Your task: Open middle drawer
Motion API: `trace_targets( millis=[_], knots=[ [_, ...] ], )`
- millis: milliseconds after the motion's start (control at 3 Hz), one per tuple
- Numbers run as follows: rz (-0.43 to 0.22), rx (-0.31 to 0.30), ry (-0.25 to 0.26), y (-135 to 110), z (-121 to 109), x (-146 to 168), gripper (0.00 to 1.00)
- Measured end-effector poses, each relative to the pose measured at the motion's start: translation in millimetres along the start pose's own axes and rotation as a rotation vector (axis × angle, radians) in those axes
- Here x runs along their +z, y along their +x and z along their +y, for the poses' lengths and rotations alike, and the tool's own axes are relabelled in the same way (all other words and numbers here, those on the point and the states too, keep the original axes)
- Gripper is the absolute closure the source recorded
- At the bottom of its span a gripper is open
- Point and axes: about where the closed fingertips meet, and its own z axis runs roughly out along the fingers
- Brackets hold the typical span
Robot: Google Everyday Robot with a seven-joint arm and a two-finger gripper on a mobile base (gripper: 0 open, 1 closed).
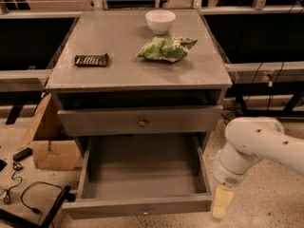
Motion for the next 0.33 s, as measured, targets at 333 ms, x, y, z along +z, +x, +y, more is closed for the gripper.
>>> trace_targets(
  millis=[333],
  knots=[
    [-0.016, -0.073, 0.092, 7.3, 10.8, -98.0, 0.0]
  ],
)
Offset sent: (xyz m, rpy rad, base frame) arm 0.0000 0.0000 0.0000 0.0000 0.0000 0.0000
